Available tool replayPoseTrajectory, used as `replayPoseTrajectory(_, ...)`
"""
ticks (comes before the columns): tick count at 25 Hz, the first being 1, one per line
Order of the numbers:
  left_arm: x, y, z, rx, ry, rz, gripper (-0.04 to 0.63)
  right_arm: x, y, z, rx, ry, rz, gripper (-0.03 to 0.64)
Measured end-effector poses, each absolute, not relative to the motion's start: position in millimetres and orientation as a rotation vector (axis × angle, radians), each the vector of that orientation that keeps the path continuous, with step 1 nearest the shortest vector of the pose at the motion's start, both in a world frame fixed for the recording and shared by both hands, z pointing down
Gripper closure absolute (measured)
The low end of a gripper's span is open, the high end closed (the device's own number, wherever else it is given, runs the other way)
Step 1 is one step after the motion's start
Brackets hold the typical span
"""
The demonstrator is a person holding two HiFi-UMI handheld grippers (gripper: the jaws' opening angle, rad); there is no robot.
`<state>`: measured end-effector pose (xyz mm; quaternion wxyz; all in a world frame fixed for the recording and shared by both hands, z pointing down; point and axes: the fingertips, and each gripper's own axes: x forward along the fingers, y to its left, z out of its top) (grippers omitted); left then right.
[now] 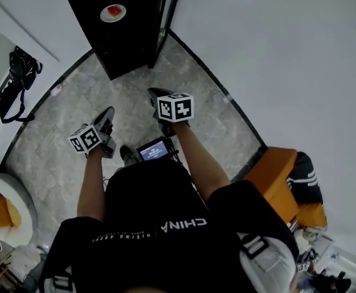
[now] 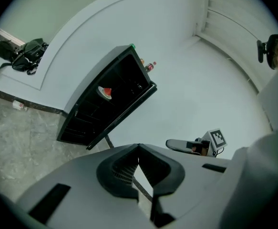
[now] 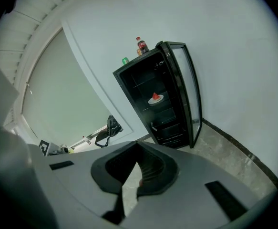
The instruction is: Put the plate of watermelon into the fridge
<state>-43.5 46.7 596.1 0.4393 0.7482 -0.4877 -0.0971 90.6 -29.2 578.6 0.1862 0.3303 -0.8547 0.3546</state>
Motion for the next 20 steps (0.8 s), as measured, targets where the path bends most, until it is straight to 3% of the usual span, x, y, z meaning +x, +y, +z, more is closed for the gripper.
replayPoseTrajectory(8, -44.6, 42.9, 597.3, 1.856, -1.290, -0.077, 0.583, 91.1, -30.6, 578.6, 0.911, -2.448, 1.043, 0.601)
replayPoseTrajectory(20, -38.2, 31.1, 592.2, 1.848, -1.275, -0.088, 0.583, 101.7, -37.7, 561.7, 0.925, -2.461, 0.988, 0.601)
